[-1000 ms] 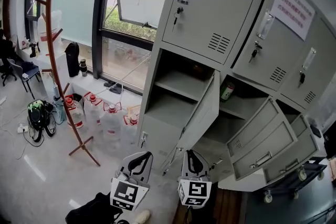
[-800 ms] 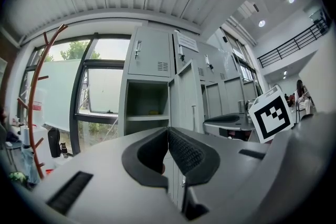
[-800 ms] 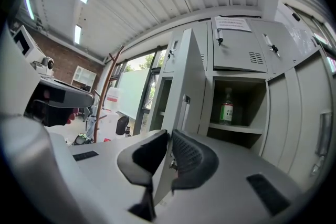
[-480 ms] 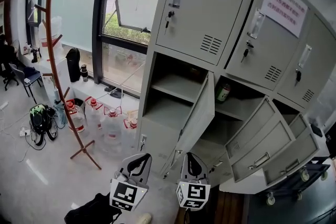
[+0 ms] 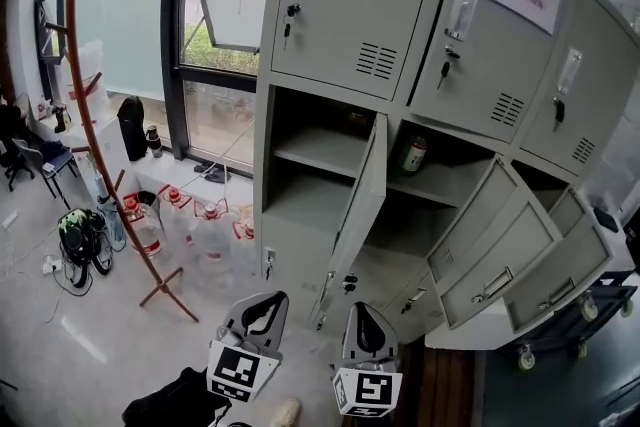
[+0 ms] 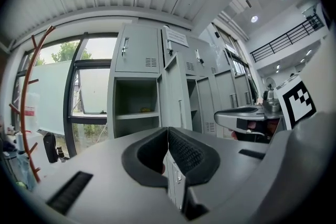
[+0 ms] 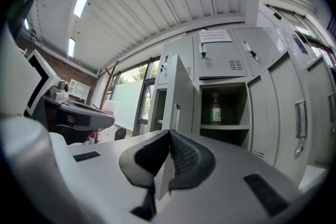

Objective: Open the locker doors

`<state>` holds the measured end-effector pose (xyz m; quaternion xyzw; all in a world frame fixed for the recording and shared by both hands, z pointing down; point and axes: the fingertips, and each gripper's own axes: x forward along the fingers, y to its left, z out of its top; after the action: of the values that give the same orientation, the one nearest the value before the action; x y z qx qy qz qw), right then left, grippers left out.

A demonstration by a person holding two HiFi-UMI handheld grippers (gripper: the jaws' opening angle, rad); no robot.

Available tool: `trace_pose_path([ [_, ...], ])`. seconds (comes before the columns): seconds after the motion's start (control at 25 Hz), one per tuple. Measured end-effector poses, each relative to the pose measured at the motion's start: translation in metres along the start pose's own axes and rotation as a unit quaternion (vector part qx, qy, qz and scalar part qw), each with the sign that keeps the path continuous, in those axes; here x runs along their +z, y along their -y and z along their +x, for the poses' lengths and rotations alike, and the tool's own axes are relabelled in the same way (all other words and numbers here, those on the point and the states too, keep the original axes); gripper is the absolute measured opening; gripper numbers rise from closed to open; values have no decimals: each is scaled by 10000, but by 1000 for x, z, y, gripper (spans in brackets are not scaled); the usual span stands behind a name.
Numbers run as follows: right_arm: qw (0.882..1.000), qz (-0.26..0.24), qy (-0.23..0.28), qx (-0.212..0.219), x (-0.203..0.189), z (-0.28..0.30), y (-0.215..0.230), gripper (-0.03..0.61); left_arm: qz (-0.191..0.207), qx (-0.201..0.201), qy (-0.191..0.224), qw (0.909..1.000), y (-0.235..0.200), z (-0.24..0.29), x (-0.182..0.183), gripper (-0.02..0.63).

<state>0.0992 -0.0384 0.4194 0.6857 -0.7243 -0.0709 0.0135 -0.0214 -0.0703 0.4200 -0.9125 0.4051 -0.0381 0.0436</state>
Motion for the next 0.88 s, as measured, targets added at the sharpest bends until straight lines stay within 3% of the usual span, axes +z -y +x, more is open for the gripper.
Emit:
trace_pose_path([
  [0.88,9994,49,-264,-234,-26,-28,24,15,42,-284,-166,9995,27,16,-12,25],
])
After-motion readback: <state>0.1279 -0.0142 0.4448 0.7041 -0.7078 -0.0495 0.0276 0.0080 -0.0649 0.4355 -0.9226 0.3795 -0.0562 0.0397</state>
